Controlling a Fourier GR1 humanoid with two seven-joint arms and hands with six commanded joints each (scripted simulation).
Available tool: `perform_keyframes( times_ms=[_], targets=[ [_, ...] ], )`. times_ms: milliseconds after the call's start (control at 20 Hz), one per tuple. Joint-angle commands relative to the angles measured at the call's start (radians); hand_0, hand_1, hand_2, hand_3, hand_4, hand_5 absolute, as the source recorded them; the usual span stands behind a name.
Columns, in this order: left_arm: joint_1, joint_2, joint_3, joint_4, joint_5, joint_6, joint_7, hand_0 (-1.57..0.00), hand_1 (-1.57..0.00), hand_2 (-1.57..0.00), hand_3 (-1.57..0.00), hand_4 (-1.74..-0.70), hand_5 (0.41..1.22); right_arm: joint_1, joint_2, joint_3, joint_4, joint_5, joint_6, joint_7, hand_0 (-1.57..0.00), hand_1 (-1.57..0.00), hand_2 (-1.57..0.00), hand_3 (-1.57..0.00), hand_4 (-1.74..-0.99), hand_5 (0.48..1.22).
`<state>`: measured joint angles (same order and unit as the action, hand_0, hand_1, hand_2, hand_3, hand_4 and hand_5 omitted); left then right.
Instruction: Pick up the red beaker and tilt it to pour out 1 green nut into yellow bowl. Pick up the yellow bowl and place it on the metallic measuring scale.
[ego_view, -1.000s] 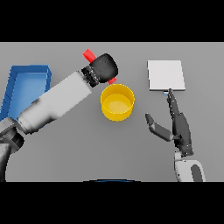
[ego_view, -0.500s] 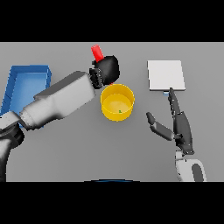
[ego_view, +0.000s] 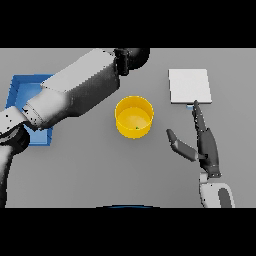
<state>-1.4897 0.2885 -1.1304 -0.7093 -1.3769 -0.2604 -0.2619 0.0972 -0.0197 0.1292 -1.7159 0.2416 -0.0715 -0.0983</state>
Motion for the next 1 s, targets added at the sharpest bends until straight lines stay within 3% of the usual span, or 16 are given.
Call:
perform_keyframes(
  times_ms=[0,150,300,450,550,750,850,950],
  targets=[
    [-0.034,0.01,0.03,0.023,0.017,-0.005,-0.011,-1.57,-1.57,-1.57,-1.57,-1.73,1.221,0.002,-0.003,0.003,0.004,0.006,0.001,-0.008,0.0,0.0,0.0,0.0,-1.133,0.557],
    [-0.106,0.058,0.131,0.111,0.063,0.037,0.013,-1.57,-1.57,-1.57,-1.57,-1.72,1.221,-0.009,0.002,0.0,0.014,-0.02,0.017,-0.015,0.0,0.0,0.0,0.0,-1.128,0.554],
    [-0.178,0.09,0.304,0.25,0.181,-0.001,0.075,-1.57,-1.57,-1.57,-1.57,-1.73,1.221,0.0,-0.001,0.01,-0.001,-0.026,0.033,-0.028,0.0,0.0,0.0,0.0,-1.104,0.563],
    [-0.177,0.17,0.559,0.363,0.394,-0.046,0.17,-1.57,-1.57,-1.57,-1.51,-1.73,1.221,-0.016,-0.001,0.014,0.016,-0.026,0.038,-0.021,0.0,0.0,0.0,0.0,-1.105,0.578],
    [-0.149,0.23,0.708,0.423,0.531,-0.043,0.187,-1.57,-1.57,-1.57,-1.52,-1.74,1.221,-0.034,-0.003,0.01,0.031,-0.03,0.04,-0.016,0.0,0.0,0.0,0.0,-1.116,0.582],
    [-0.024,0.318,0.894,0.479,0.722,0.041,0.238,-1.57,-1.57,-1.57,-1.55,-1.74,1.221,-0.049,-0.022,0.01,0.044,-0.006,0.034,-0.012,0.0,0.0,0.0,0.0,-1.127,0.606],
    [0.061,0.335,0.94,0.479,0.781,0.094,0.336,-1.57,-1.57,-1.57,-1.56,-1.74,1.221,-0.042,-0.033,0.009,0.036,-0.016,0.049,-0.025,0.0,0.0,0.0,0.0,-1.132,0.621],
    [0.151,0.337,0.988,0.456,0.847,0.177,0.375,-1.57,-1.57,-1.57,-1.56,-1.74,1.221,-0.039,-0.039,0.012,0.031,-0.015,0.055,-0.023,0.0,0.0,0.0,0.0,-1.142,0.628]
  ],
)
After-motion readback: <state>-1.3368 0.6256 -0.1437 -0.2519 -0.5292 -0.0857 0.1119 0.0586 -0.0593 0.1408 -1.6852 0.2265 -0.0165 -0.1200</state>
